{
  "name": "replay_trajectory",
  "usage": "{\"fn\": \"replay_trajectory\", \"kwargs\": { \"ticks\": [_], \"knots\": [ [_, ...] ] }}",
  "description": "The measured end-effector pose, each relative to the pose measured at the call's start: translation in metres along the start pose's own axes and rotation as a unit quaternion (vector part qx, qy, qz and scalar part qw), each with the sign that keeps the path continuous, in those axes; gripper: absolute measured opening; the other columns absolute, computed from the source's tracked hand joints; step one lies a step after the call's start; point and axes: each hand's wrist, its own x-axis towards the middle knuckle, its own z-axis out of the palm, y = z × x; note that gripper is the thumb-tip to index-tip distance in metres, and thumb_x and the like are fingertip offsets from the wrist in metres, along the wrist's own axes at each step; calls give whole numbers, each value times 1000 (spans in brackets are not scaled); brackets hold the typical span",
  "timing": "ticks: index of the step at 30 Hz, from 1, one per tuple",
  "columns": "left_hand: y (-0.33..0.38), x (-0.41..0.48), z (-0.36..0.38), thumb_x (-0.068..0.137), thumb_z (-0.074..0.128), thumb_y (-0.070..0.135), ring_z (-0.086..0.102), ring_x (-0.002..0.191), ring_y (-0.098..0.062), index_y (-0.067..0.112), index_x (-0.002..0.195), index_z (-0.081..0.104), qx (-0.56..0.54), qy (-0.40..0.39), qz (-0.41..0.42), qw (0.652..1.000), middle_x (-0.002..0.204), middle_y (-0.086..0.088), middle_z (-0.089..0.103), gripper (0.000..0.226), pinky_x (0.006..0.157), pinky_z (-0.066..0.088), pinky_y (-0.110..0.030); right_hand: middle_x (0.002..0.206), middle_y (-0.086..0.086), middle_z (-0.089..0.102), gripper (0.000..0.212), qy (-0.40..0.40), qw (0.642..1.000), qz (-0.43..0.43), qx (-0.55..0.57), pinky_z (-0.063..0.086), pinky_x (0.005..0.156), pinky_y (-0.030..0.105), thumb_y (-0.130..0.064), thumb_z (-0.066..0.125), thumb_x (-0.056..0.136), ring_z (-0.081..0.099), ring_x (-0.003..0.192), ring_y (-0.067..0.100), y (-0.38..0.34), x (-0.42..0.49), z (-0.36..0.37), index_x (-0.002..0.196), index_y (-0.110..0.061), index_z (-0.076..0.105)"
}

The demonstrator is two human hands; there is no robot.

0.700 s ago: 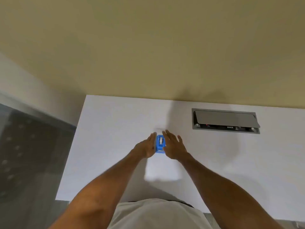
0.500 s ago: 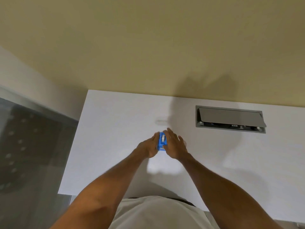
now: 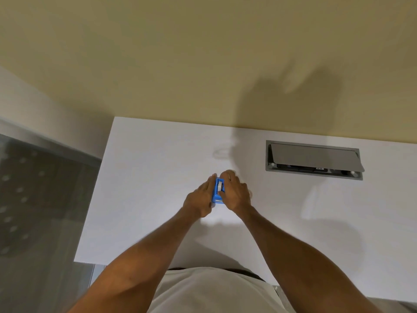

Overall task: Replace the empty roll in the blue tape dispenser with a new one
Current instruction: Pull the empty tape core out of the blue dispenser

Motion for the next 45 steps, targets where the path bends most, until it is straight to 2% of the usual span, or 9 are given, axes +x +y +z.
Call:
{"fn": "replay_trajectory", "kwargs": {
  "ticks": [2, 5, 12, 15, 20, 29, 35, 41, 45],
  "knots": [
    [2, 4, 2, 104, 66, 28, 23, 165, -18, 16, 171, -3, 32, 22, 10, 999, 180, 3, 8, 96, 130, 36, -35, 148, 6, 44, 61, -3, 1000, 6, 0, 57, 104, 39, -41, 64, 100, 61, 123, 22, 3, 2, 0, 148, -16, 37],
    [5, 12, 3, 103, 69, 34, 28, 163, -19, 16, 171, 6, 64, 42, 9, 997, 178, 1, 19, 94, 133, 30, -30, 149, 5, 44, 64, -4, 1000, 8, 14, 58, 103, 37, -44, 66, 98, 63, 121, 22, 5, 5, 2, 149, -18, 37],
    [3, 20, 8, 98, 75, 31, 34, 160, -24, 16, 171, 10, 68, 50, -8, 996, 175, -1, 28, 100, 132, 33, -38, 154, 3, 41, 65, -6, 1000, -13, -4, 56, 106, 38, -46, 64, 99, 58, 131, 21, 5, 10, 7, 151, -20, 36],
    [0, 23, 6, 99, 74, 31, 32, 162, -24, 15, 171, 8, 80, 42, -6, 996, 176, -1, 26, 99, 133, 30, -39, 152, 3, 42, 61, 0, 1000, -26, -14, 57, 104, 37, -45, 63, 100, 57, 132, 20, 6, 11, 8, 150, -20, 38],
    [-2, 24, 9, 100, 72, 33, 18, 167, -25, 19, 171, 5, 84, 30, -19, 996, 179, 1, 16, 99, 135, 25, -42, 153, 4, 43, 61, -4, 1000, -14, 1, 56, 107, 37, -45, 61, 101, 56, 133, 20, 9, 13, 9, 151, -20, 39],
    [0, 23, 12, 102, 69, 34, 15, 168, -25, 21, 171, 6, 78, 32, -37, 996, 178, 1, 20, 94, 137, 22, -41, 151, 3, 44, 55, 4, 1000, -27, 2, 56, 106, 36, -46, 63, 100, 57, 131, 20, 10, 13, 4, 146, -22, 45],
    [4, 24, 9, 100, 72, 29, 21, 166, -25, 20, 171, 9, 61, 17, -42, 997, 174, -1, 32, 95, 133, 25, -37, 147, 2, 47, 49, 10, 999, -23, 21, 57, 104, 35, -44, 65, 99, 62, 123, 19, 10, 11, 0, 140, -22, 50],
    [9, 25, 2, 98, 75, 27, 22, 166, -28, 23, 170, 10, 66, -1, -63, 996, 169, -6, 41, 97, 132, 32, -44, 142, -1, 56, 45, -1, 999, -8, 47, 54, 104, 36, -39, 67, 99, 65, 119, 20, 11, 11, -2, 138, -22, 54],
    [9, 24, 2, 98, 75, 28, 24, 165, -29, 22, 168, 17, 74, 3, -64, 995, 165, -8, 46, 92, 130, 35, -43, 142, 0, 57, 46, -7, 998, -49, -27, 51, 107, 36, -40, 62, 102, 65, 120, 21, 11, 13, -5, 142, -22, 50]
  ]
}}
